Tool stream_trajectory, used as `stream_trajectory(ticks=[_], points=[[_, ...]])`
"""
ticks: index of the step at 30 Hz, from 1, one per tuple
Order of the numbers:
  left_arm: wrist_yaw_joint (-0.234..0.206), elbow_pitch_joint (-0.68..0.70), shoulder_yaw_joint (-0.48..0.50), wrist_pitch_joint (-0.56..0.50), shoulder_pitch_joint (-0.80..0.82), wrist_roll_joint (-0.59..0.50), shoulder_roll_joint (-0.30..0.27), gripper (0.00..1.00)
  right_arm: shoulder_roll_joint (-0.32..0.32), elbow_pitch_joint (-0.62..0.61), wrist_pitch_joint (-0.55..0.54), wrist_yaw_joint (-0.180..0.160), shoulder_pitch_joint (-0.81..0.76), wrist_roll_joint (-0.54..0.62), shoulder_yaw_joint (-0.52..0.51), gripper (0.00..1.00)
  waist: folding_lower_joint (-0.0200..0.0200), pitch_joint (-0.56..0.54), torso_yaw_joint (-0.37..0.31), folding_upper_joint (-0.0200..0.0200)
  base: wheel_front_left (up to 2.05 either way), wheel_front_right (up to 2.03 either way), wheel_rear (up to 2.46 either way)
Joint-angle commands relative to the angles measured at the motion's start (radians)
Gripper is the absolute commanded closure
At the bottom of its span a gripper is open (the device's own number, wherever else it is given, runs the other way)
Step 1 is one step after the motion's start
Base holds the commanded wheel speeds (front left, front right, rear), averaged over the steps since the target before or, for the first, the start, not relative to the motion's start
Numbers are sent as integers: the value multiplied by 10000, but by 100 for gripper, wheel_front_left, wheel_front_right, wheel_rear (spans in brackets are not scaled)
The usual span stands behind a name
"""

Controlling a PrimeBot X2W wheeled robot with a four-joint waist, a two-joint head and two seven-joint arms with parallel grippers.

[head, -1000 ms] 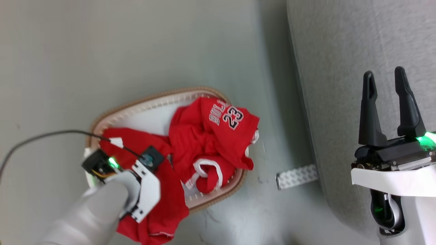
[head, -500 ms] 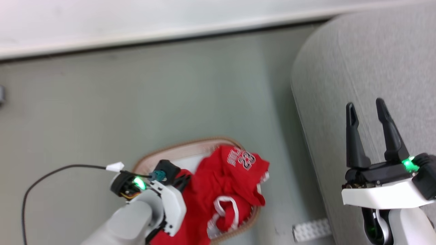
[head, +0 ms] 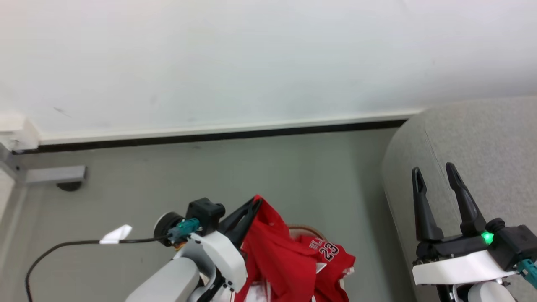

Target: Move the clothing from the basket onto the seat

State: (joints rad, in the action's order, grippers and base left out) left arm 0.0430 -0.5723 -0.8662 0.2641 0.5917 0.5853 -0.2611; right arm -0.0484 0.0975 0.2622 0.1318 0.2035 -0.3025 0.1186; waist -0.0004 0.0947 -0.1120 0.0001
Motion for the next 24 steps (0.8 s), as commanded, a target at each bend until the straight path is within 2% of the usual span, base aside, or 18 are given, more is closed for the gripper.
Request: stream_trajectory(ticks=[1,6,12,24], points=[[-49,506,295,3,-233,-90,-121,100,-16,62,19,-21,-208,-53,21,0,4,-434,296,-1,0,0,0],[-162,1839,1002,5,-355,-254,-285,100,-15,198,19,-21,-480,-166,178,0,4,-813,407,-1,0,0,0],[-246,2976,1377,-225,103,-22,-460,100,-16,216,19,-21,-657,-247,369,0,4,-1053,516,-1,0,0,0],[-439,4018,2004,-802,1073,435,-557,100,-16,300,19,-21,-806,-357,970,0,4,-1242,699,-1,0,0,0]])
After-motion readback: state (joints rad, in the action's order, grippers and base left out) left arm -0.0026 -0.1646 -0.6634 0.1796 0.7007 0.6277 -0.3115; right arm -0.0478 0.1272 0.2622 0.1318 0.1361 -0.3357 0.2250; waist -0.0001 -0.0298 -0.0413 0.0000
